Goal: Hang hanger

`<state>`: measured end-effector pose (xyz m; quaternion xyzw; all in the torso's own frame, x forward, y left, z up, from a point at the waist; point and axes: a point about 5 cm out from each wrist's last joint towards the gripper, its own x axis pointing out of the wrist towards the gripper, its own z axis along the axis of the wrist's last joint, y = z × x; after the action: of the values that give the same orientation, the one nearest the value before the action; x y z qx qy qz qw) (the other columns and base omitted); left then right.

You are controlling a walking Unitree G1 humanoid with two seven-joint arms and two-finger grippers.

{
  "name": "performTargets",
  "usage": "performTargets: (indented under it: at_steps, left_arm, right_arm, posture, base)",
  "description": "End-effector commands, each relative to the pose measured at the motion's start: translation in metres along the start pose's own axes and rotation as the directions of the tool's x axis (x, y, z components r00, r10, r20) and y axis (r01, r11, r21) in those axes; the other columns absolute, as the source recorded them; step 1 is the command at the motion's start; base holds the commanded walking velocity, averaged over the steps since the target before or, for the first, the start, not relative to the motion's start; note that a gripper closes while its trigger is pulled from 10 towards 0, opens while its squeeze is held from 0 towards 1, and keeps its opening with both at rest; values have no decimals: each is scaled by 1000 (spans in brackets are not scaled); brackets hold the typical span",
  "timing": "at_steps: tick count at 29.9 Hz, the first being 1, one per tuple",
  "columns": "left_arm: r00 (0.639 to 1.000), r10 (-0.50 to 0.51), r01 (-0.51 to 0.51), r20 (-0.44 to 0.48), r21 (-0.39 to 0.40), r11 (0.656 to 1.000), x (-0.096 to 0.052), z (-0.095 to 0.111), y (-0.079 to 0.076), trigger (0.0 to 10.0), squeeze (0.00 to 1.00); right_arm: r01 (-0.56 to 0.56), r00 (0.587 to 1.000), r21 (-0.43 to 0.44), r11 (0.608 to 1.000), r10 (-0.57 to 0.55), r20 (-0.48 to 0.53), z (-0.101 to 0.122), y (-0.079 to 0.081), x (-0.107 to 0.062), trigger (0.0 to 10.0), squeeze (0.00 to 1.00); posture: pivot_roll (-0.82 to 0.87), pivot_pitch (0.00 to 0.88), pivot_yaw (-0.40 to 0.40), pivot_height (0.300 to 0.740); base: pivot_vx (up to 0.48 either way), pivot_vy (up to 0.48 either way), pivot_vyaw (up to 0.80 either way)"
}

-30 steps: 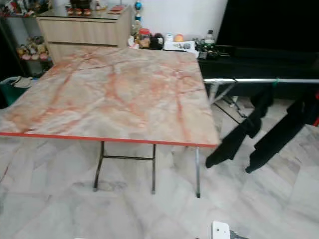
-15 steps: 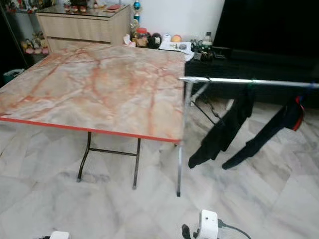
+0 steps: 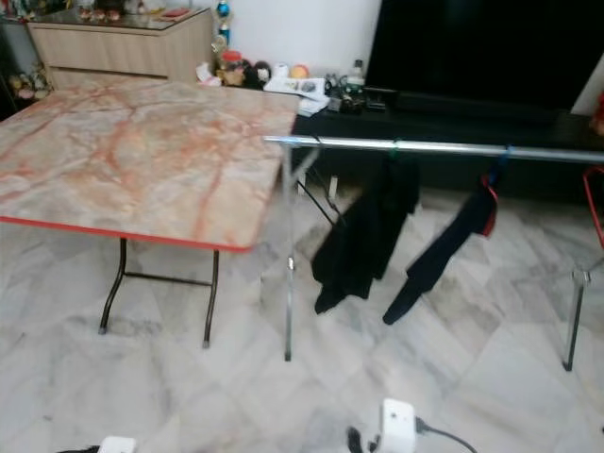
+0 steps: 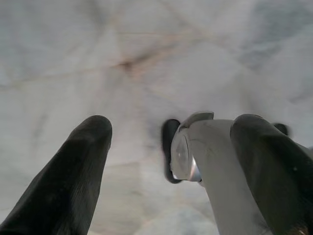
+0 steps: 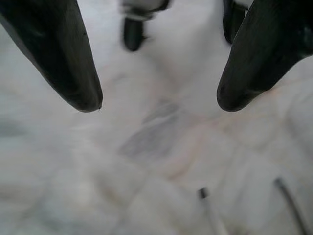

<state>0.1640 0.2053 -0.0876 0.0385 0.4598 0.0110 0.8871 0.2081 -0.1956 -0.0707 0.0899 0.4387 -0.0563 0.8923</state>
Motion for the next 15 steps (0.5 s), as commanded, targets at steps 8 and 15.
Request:
performTargets:
  at_steps: [8,15]
  left_arm:
    - [999,33,-33,-5,21,999,0,5,19,10000,0]
    - [999,39,-39,9,10,999,1,11,20,10000,0]
  right_arm:
    - [-16,1000,42,999,15,25,6,14,2,10000,0]
    - [-11,999,62,998,9,36,11,16,3,10000,0]
  posture:
    - [228,0,-22,740]
    - [239,0,-19,740]
  base:
    - [0,0,0]
    - [0,0,0]
